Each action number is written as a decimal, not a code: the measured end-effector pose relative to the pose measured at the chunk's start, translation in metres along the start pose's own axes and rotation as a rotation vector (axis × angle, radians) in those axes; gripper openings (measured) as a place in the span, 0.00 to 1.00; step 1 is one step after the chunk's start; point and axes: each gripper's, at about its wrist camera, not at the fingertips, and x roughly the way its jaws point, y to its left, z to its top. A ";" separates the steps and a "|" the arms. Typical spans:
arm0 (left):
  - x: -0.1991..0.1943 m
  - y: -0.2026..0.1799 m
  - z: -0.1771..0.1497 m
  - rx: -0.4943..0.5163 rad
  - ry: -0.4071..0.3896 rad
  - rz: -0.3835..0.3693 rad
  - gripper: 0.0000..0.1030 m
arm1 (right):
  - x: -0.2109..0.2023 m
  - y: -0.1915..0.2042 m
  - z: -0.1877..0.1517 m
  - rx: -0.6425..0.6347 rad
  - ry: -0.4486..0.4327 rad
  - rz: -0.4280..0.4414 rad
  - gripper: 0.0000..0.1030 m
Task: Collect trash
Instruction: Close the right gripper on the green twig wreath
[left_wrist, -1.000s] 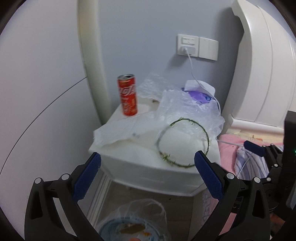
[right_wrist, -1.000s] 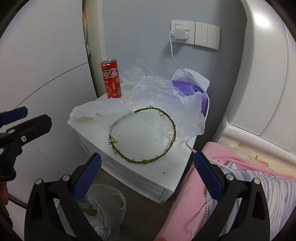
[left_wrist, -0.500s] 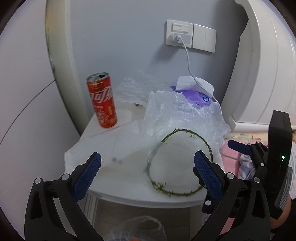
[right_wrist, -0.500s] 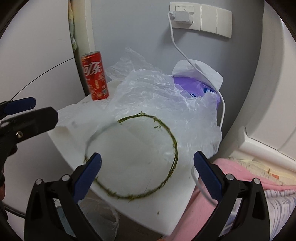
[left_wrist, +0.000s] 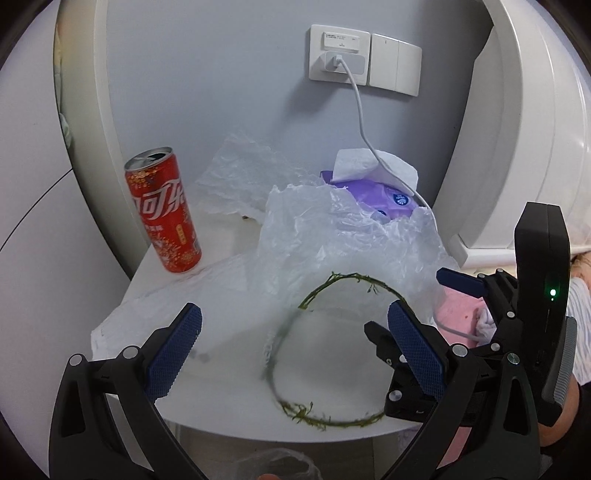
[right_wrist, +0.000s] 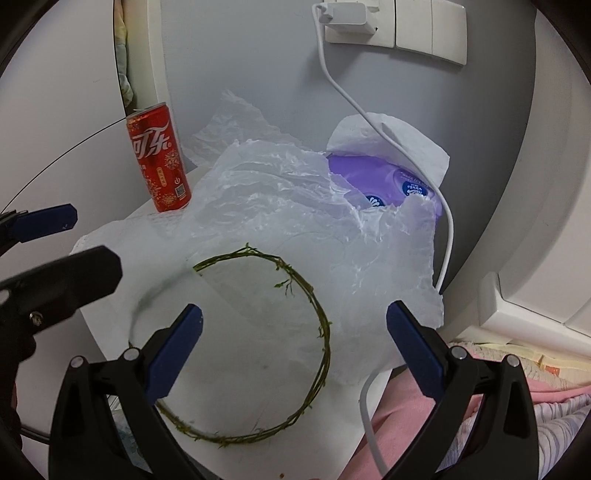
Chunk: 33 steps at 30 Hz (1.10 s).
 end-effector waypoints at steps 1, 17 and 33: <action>0.001 -0.001 0.001 0.001 -0.001 0.000 0.96 | 0.002 -0.001 0.001 0.003 0.002 0.000 0.94; 0.010 0.001 0.004 -0.013 -0.002 -0.001 0.95 | 0.029 0.000 0.006 0.014 0.023 0.019 0.81; 0.013 0.005 0.004 -0.027 -0.009 0.000 0.96 | 0.043 -0.009 0.000 0.022 0.060 0.075 0.55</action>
